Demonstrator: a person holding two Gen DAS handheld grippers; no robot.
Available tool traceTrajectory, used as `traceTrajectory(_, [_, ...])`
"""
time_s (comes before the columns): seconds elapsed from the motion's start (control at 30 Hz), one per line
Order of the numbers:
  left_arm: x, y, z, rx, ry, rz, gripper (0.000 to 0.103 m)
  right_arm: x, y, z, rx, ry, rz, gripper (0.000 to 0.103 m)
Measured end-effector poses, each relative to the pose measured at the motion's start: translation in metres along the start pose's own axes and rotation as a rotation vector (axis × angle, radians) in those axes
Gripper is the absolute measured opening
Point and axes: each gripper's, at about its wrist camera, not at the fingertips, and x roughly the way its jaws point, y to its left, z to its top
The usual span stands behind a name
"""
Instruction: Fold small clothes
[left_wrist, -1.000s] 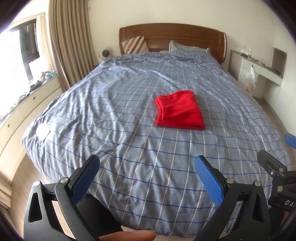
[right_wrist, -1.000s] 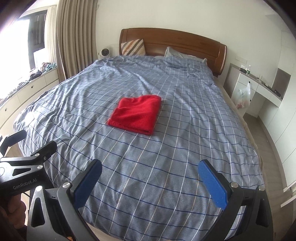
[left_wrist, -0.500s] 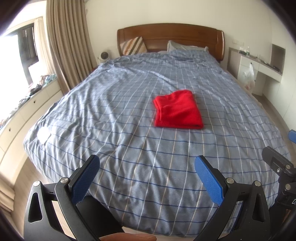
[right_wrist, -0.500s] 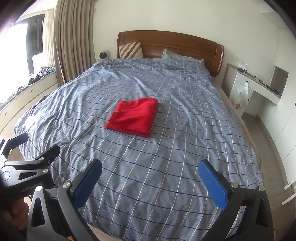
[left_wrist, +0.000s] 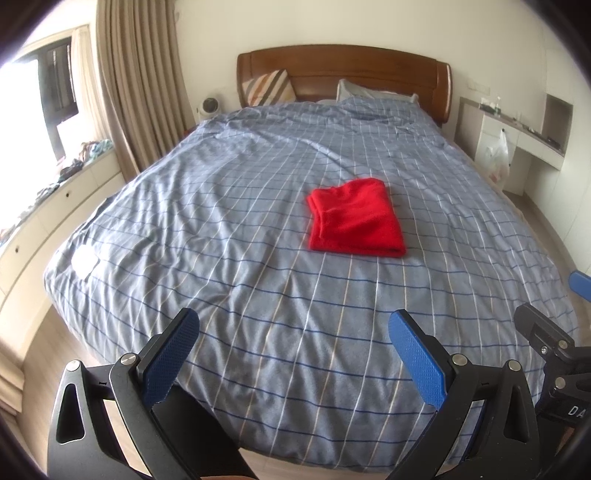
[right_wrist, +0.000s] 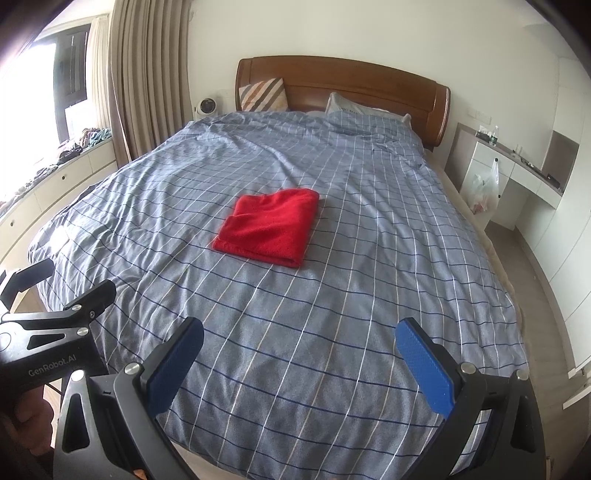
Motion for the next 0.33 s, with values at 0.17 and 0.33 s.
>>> traceTrajectory(0.17, [0.0002,0.0012,0.0004,-0.012,0.0,0.016,0.103,0.0001,0.0003,-0.0004,0.0,-0.001,0.002,0.102])
traceTrajectory(0.33, [-0.0021,-0.0009,-0.0005,0.009,-0.015,0.031,0.103,-0.0003,0.0013,-0.0017,0.001,-0.003,0.006,0.102])
